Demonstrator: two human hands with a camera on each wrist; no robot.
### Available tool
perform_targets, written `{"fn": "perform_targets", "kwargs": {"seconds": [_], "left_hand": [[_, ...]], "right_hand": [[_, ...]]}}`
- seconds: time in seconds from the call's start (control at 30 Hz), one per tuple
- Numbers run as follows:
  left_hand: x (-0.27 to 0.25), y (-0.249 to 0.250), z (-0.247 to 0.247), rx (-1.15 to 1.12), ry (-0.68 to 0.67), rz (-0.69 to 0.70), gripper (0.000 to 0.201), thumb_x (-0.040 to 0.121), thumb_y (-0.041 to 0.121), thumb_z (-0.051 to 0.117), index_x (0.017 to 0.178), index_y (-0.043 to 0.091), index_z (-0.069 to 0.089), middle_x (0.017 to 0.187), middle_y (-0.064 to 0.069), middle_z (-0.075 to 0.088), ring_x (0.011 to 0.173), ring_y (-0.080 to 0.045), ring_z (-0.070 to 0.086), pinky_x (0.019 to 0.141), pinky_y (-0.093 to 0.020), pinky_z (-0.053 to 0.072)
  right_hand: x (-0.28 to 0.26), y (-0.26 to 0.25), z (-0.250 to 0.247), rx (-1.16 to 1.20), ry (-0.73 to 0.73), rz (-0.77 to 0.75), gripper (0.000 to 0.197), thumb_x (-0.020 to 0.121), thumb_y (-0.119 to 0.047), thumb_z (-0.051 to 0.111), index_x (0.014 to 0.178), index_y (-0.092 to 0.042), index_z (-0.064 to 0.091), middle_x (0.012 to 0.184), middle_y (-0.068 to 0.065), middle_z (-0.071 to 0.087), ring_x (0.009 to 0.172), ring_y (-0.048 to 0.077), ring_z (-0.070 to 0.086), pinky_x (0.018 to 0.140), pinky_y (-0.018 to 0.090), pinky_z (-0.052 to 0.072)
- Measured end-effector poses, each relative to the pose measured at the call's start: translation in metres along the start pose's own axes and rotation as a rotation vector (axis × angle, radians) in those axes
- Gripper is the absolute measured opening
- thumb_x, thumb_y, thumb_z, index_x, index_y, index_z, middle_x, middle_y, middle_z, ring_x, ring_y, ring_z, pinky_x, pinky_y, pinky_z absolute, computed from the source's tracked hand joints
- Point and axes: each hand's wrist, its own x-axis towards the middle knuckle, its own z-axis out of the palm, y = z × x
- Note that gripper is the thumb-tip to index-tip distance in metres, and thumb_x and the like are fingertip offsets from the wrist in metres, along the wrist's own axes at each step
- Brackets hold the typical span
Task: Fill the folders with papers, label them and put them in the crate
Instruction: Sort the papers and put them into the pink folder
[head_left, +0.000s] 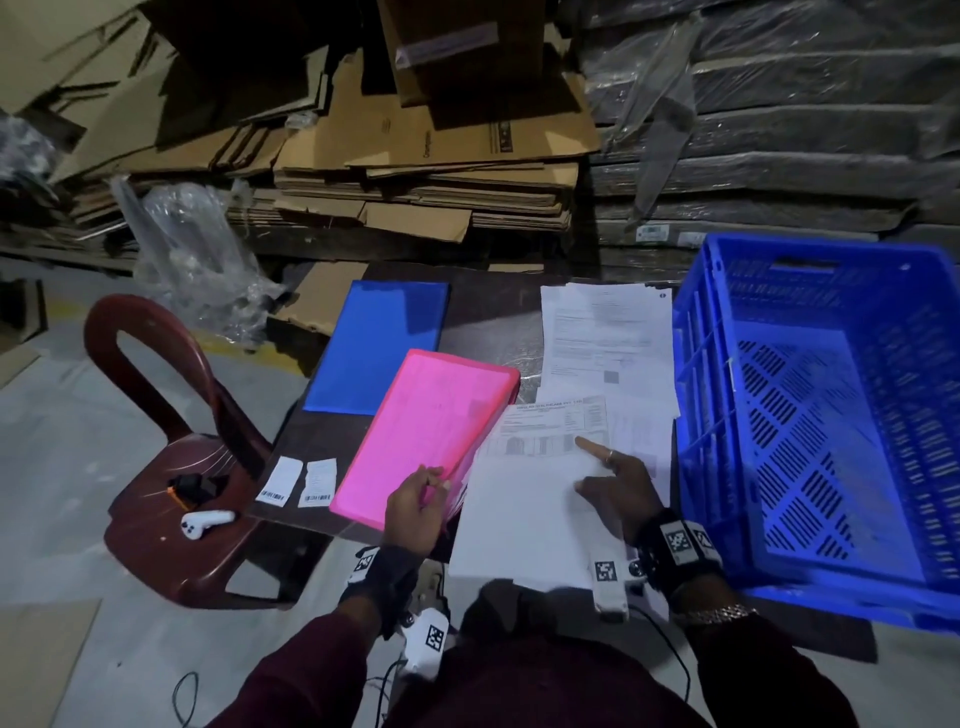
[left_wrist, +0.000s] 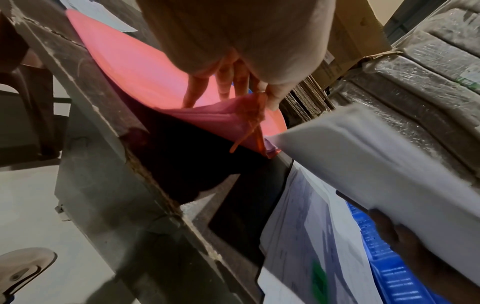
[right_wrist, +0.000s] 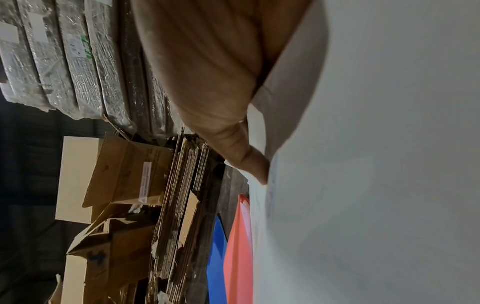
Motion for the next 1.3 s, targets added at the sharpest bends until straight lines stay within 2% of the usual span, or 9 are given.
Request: {"fn": "perform_targets", "kwargs": {"seconds": [0.1, 0.2, 0.3, 0.43, 0.67, 0.8, 1.0, 1.13, 1.3], "left_hand": [[0.000, 0.000, -0.001, -0.001, -0.028, -0.016, 0.014, 0.090, 0.007, 0.065, 0.082, 0.019, 0.062, 0.109, 0.003, 0.071, 0.103, -0.009, 0.063, 0.087, -0.018, 0.047], [-0.004, 0.002, -0.004, -0.002, -0.034, -0.028, 0.031, 0.089, 0.005, 0.064, 0.073, 0.031, 0.056, 0.106, 0.004, 0.072, 0.100, -0.003, 0.062, 0.082, -0.006, 0.044], [-0.007, 0.003, -0.005, 0.031, -0.046, -0.020, 0.024, 0.090, 0.003, 0.062, 0.075, 0.022, 0.061, 0.108, 0.004, 0.072, 0.102, -0.005, 0.061, 0.082, -0.004, 0.043], [-0.007, 0.005, -0.007, 0.051, -0.072, -0.045, 0.016, 0.092, 0.004, 0.059, 0.080, 0.013, 0.064, 0.110, 0.004, 0.070, 0.101, -0.011, 0.062, 0.075, 0.004, 0.036], [-0.004, 0.013, -0.007, 0.065, -0.100, -0.092, 0.012, 0.085, 0.007, 0.066, 0.091, 0.008, 0.076, 0.104, 0.002, 0.072, 0.098, -0.012, 0.063, 0.076, -0.005, 0.039], [-0.001, 0.016, 0.000, 0.176, -0.128, -0.007, 0.017, 0.082, 0.004, 0.062, 0.075, 0.009, 0.077, 0.101, 0.001, 0.074, 0.096, -0.016, 0.067, 0.071, 0.000, 0.037], [-0.005, 0.014, 0.002, 0.222, -0.192, -0.003, 0.014, 0.083, 0.020, 0.070, 0.095, 0.023, 0.076, 0.118, 0.002, 0.068, 0.105, -0.017, 0.063, 0.094, -0.031, 0.050], [-0.001, 0.009, -0.014, 0.311, -0.219, -0.027, 0.054, 0.080, 0.044, 0.075, 0.126, 0.023, 0.059, 0.127, 0.008, 0.054, 0.109, -0.010, 0.054, 0.093, -0.029, 0.047], [0.016, -0.007, -0.040, 0.799, -0.289, 0.118, 0.083, 0.073, 0.058, 0.075, 0.140, 0.032, 0.033, 0.146, -0.017, 0.044, 0.133, -0.039, 0.045, 0.097, -0.065, 0.042]], "right_hand": [[0.011, -0.007, 0.004, -0.022, 0.032, 0.003, 0.066, 0.077, 0.023, 0.054, 0.133, -0.012, 0.057, 0.076, 0.008, 0.065, 0.064, 0.017, 0.054, 0.062, 0.020, 0.049], [0.024, -0.011, 0.009, -0.173, 0.064, -0.089, 0.074, 0.063, 0.005, 0.068, 0.133, -0.018, 0.060, 0.123, 0.009, 0.066, 0.107, 0.022, 0.064, 0.092, 0.031, 0.053], [0.031, -0.008, 0.013, -0.252, 0.054, -0.167, 0.076, 0.058, -0.005, 0.071, 0.131, -0.023, 0.061, 0.132, 0.009, 0.062, 0.125, 0.025, 0.057, 0.107, 0.041, 0.045], [0.025, -0.015, 0.021, -0.327, 0.099, -0.241, 0.067, 0.073, 0.015, 0.064, 0.135, -0.010, 0.059, 0.135, 0.001, 0.057, 0.127, 0.013, 0.051, 0.096, 0.011, 0.042], [0.029, -0.004, 0.031, -0.336, 0.114, -0.284, 0.066, 0.075, 0.013, 0.064, 0.135, -0.013, 0.059, 0.139, 0.004, 0.057, 0.131, 0.015, 0.050, 0.103, 0.021, 0.039], [0.035, 0.003, 0.045, -0.319, 0.085, -0.296, 0.064, 0.079, 0.012, 0.066, 0.138, -0.013, 0.056, 0.142, 0.002, 0.053, 0.132, 0.014, 0.048, 0.111, 0.027, 0.037], [0.038, 0.010, 0.054, -0.376, 0.030, -0.312, 0.062, 0.082, 0.010, 0.065, 0.137, -0.016, 0.056, 0.141, -0.003, 0.053, 0.131, 0.009, 0.046, 0.105, 0.013, 0.033], [0.031, 0.017, 0.041, -0.443, 0.121, -0.368, 0.051, 0.080, 0.010, 0.066, 0.127, -0.009, 0.064, 0.126, 0.001, 0.063, 0.115, 0.017, 0.059, 0.086, 0.000, 0.038], [0.029, 0.026, 0.025, -0.453, 0.247, -0.245, 0.046, 0.074, 0.013, 0.056, 0.101, -0.018, 0.076, 0.115, 0.002, 0.072, 0.098, 0.016, 0.068, 0.091, 0.037, 0.056]]}}
